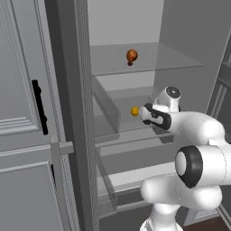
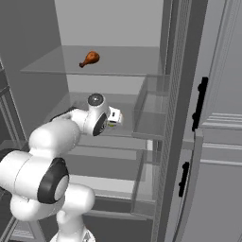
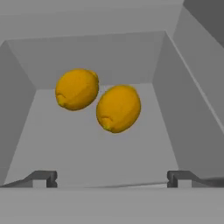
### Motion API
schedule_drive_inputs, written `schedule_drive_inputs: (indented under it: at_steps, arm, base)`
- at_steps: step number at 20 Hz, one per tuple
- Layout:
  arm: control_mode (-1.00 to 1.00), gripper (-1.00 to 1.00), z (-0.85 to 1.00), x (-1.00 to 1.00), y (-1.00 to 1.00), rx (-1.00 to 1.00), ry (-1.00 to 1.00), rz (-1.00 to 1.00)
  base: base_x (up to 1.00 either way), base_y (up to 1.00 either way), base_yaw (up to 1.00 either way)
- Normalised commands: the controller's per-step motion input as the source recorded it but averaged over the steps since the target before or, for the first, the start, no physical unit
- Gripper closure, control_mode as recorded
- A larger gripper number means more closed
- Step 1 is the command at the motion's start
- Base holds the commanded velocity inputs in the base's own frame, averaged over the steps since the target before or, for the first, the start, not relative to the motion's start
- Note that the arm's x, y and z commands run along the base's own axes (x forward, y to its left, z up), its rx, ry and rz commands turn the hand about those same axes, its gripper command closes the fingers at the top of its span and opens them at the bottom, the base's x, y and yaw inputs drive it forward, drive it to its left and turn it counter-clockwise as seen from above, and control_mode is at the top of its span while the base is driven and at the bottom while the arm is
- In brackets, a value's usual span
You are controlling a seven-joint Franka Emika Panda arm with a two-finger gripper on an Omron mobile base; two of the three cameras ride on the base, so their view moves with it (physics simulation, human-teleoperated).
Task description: Place one lemon and one chicken drumstick in each tupperware on the nearby counter, to pack two identical lunches.
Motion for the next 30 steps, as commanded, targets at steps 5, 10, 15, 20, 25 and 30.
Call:
schedule_drive_inputs:
  at_steps: [5, 10, 15, 20, 25, 30]
  arm:
    - [-1.0, -1.0, -0.13, 0.54, -0.01, 0.0, 0.04, 0.0]
    - [-1.0, -1.0, -0.5, 0.11, -0.06, 0.0, 0.0, 0.0]
    - [-1.0, -1.0, -0.44, 0.18, -0.06, 0.0, -0.01, 0.0]
    - [-1.0, -1.0, -0.14, 0.55, 0.0, 0.0, 0.0, 0.0]
    - [-1.0, -1.0, -0.05, 0.58, 0.0, 0.0, 0.0, 0.0]
    - [-1.0, -1.0, -0.5, 0.09, 0.0, 0.0, 0.05, -0.01]
  base:
    - [0.0, 0.0, 0.0]
    - [0.0, 0.0, 0.0]
    - [0.0, 0.0, 0.0]
    - [0.0, 0.0, 0.0]
    - [0.0, 0.0, 0.0]
    - [0.0, 0.0, 0.0]
